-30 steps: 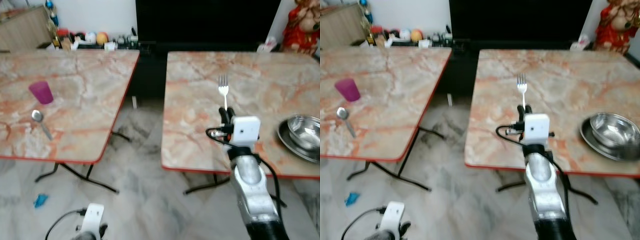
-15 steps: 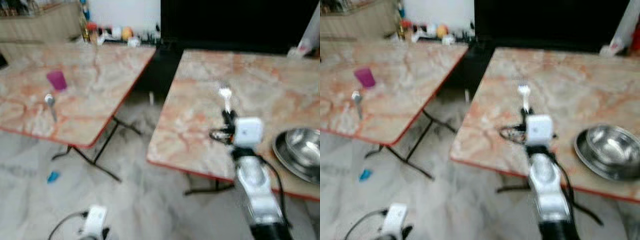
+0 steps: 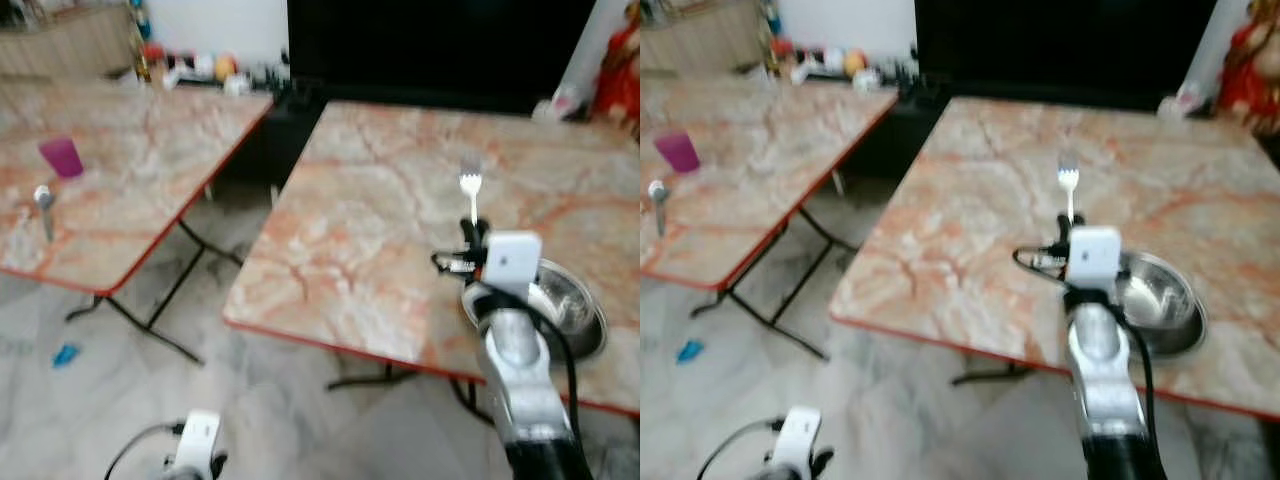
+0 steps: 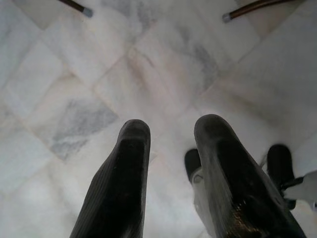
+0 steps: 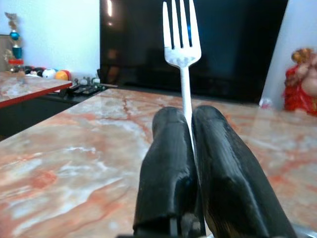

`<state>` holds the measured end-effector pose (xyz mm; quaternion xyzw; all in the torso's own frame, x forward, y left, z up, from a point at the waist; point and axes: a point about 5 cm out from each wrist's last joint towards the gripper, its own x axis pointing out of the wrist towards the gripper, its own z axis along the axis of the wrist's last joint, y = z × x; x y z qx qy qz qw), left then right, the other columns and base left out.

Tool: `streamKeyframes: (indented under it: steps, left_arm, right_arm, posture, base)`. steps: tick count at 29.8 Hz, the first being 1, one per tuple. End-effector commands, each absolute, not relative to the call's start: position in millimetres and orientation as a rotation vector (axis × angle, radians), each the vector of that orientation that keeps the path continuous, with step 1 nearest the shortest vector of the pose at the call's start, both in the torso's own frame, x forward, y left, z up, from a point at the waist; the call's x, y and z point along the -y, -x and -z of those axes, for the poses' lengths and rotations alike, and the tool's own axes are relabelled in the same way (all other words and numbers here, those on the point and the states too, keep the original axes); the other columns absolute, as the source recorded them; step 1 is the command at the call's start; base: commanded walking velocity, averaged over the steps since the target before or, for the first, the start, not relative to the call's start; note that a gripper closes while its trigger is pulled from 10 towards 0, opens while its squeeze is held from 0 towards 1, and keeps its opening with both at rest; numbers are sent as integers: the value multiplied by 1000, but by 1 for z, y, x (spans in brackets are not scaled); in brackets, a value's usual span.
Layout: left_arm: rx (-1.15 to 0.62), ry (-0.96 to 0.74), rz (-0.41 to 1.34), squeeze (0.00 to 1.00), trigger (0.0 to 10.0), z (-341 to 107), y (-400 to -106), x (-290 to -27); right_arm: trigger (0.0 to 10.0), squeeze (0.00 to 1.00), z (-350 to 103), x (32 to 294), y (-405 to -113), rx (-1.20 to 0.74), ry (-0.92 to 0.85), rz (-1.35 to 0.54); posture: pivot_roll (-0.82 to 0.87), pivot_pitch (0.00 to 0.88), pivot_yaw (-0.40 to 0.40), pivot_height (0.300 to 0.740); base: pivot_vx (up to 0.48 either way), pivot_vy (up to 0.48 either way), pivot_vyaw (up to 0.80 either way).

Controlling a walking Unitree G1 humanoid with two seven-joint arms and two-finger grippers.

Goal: Setting the table

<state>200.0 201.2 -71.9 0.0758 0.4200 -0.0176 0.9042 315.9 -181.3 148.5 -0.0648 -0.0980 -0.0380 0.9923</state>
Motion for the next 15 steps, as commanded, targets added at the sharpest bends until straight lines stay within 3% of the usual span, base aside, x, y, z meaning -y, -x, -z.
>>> streamKeyframes:
  steps: [1, 8, 13, 15]
  left_arm:
    - [-882, -160, 32, 0, 10000, 73, -197, -204]
    - [-887, -153, 32, 0, 10000, 73, -197, -205]
    - [-888, -153, 31, 0, 10000, 73, -197, -205]
    - [-885, -153, 31, 0, 10000, 73, -198, -204]
  right_arm:
    - [10000, 0, -150, 178, -317, 195, 126, 67]
    - [10000, 0, -149, 179, -318, 191, 107, 73]
    - [10000, 0, -148, 176, -317, 189, 111, 68]
    - [10000, 0, -148, 175, -316, 198, 109, 70]
  posture:
    - [-47, 0, 11, 740]
    - [-46, 0, 13, 740]
    - [-43, 0, 15, 740]
    - [-44, 0, 17, 740]
  base:
    - [0, -330, -475]
    - [0, -294, -777]
    - [0, 0, -764]
    - [0, 0, 0]
